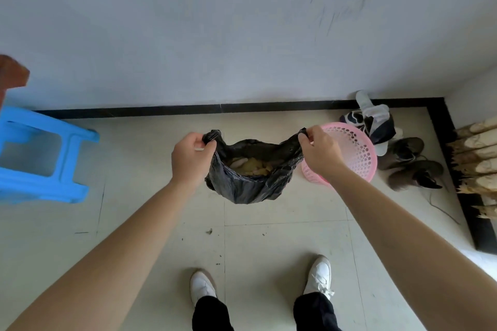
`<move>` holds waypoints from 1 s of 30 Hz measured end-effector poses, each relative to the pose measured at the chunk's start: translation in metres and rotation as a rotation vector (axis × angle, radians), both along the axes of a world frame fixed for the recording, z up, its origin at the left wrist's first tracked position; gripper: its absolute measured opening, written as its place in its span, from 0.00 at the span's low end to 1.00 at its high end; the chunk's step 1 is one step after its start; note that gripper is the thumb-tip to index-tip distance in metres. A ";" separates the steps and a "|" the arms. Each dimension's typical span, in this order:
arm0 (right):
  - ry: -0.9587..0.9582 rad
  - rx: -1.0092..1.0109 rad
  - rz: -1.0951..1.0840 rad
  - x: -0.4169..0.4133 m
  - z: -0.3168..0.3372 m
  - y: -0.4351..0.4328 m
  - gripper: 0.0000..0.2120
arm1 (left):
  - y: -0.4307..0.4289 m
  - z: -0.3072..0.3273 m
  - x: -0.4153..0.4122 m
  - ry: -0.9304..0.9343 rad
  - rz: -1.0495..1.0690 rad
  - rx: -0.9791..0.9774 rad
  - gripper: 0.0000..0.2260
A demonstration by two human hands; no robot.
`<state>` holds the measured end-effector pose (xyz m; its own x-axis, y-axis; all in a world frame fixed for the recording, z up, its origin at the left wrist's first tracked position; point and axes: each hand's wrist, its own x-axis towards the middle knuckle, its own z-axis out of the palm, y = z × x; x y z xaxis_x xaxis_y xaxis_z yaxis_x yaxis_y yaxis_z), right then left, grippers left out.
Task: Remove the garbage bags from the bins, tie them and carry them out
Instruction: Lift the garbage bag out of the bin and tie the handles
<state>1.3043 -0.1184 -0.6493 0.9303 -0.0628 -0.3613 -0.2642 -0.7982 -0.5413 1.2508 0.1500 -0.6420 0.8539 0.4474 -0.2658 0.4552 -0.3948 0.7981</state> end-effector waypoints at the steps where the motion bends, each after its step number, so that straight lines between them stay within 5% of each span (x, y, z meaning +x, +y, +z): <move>1: 0.014 -0.013 0.008 -0.001 -0.011 0.002 0.15 | 0.000 -0.011 -0.002 -0.012 0.012 0.018 0.05; 7: 0.002 -0.065 0.030 -0.011 -0.061 -0.001 0.16 | -0.009 -0.070 -0.026 -0.087 0.129 0.037 0.05; 13: -0.369 0.113 -0.043 -0.016 -0.115 -0.012 0.13 | -0.028 -0.116 -0.024 -0.326 0.219 -0.036 0.04; 25: -0.597 0.293 -0.132 -0.009 -0.241 -0.012 0.14 | -0.043 -0.235 0.001 -0.520 0.220 -0.102 0.06; 27: -0.639 0.320 -0.137 -0.011 -0.271 -0.012 0.20 | -0.042 -0.257 0.002 -0.544 0.199 -0.119 0.12; 30: -0.739 0.305 -0.097 -0.017 -0.315 -0.011 0.36 | -0.038 -0.297 0.002 -0.586 0.124 -0.118 0.34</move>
